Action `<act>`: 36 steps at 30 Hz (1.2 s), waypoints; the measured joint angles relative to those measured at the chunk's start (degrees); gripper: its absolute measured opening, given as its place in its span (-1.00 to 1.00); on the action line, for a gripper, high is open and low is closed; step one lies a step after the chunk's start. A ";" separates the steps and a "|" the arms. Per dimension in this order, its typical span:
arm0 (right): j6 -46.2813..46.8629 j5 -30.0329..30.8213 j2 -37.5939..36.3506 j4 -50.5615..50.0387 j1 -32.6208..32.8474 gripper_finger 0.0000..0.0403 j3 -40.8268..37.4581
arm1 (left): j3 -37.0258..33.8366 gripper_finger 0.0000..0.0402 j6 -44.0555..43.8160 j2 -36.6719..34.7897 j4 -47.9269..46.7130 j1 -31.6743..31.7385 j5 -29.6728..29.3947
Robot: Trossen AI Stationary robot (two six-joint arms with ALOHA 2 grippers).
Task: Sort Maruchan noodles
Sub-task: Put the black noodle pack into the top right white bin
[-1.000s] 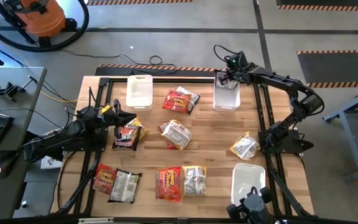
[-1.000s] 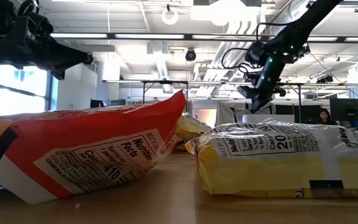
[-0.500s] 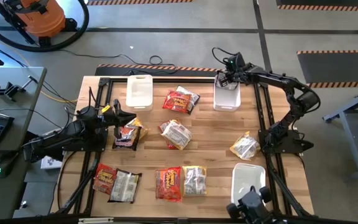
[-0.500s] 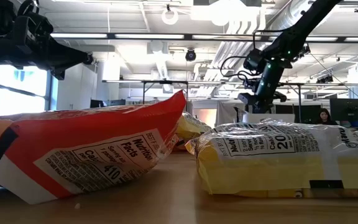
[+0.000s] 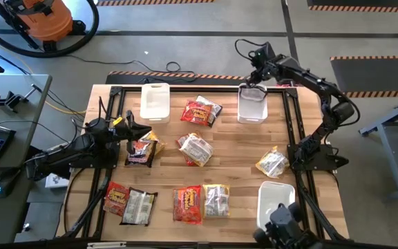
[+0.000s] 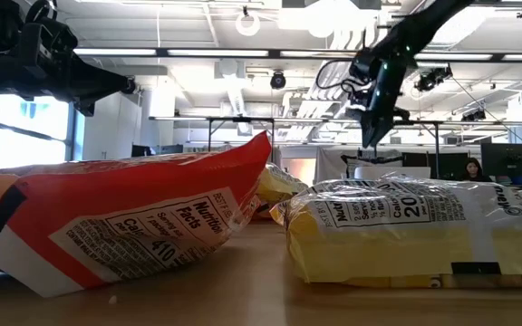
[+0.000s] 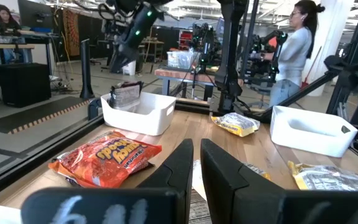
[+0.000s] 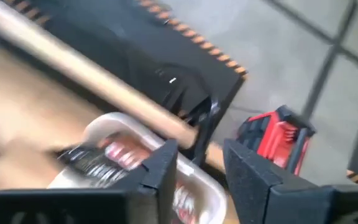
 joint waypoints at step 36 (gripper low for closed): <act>4.02 -0.26 1.41 10.03 1.20 -1.00 -12.58 | 0.00 -0.88 0.00 -0.02 0.00 0.00 0.00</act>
